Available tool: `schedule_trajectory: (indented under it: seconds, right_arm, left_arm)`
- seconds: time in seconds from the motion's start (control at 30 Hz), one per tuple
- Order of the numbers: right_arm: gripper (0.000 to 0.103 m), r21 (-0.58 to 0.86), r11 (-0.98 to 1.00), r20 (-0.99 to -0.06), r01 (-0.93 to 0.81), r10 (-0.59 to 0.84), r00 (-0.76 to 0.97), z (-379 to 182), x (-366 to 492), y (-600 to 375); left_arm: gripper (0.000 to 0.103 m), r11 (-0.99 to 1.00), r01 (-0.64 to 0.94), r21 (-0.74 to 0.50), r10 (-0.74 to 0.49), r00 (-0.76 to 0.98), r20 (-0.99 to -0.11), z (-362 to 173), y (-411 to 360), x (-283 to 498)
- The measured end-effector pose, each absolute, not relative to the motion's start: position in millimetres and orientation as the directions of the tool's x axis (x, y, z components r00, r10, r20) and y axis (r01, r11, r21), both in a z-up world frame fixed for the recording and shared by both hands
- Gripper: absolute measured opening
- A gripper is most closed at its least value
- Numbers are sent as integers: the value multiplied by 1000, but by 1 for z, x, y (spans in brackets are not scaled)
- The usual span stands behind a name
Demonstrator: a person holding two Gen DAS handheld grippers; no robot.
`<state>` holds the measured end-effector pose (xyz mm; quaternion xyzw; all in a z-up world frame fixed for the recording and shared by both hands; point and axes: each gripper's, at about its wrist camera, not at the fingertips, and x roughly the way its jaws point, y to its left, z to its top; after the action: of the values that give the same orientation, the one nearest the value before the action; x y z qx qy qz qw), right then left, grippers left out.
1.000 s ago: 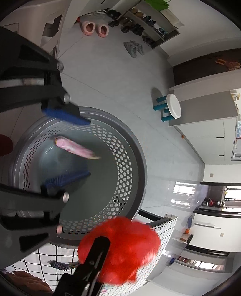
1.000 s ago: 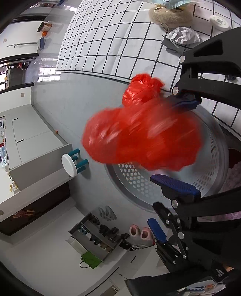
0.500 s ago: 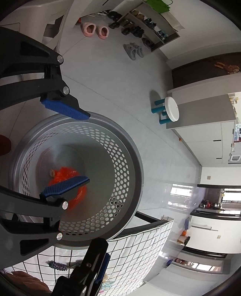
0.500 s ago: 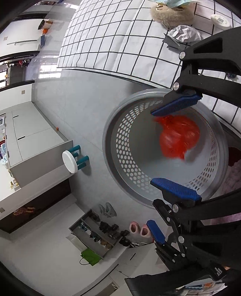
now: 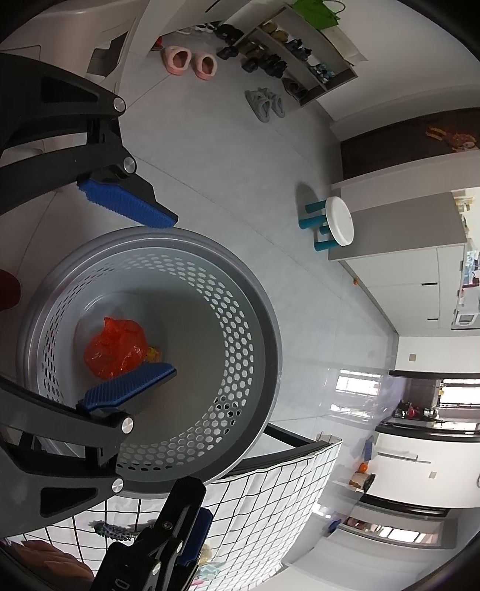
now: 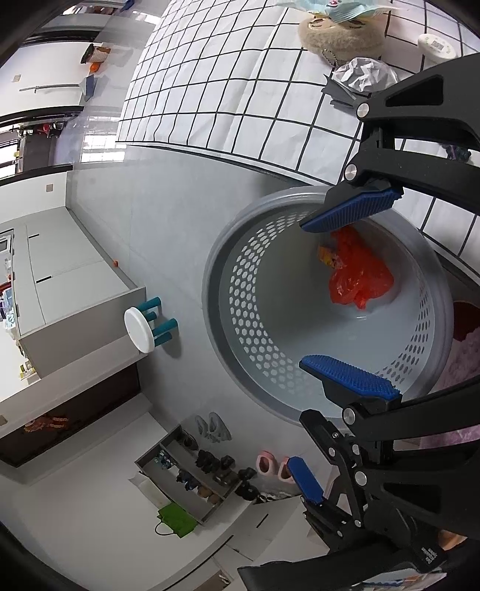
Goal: Collect trash
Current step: 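Open both tools to drop the red bag and wrapper into the basket, then move both tools back over the mat toward the remaining trash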
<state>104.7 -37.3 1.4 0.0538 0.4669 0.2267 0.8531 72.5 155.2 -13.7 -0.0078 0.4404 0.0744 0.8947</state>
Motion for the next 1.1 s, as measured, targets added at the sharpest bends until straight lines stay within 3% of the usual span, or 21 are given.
schedule_trajectory:
  seconds: [0.67, 1.1]
  right_arm:
    - [66, 259, 936, -767, -238, 350, 537, 15, 56, -88]
    - [66, 227, 974, -788, 9, 178, 589, 11, -14, -209]
  left_arm:
    - [88, 994, -105, 33, 93, 645, -759, -2, 140, 55]
    - [89, 998, 49, 48, 0, 699, -715, 16, 71, 18]
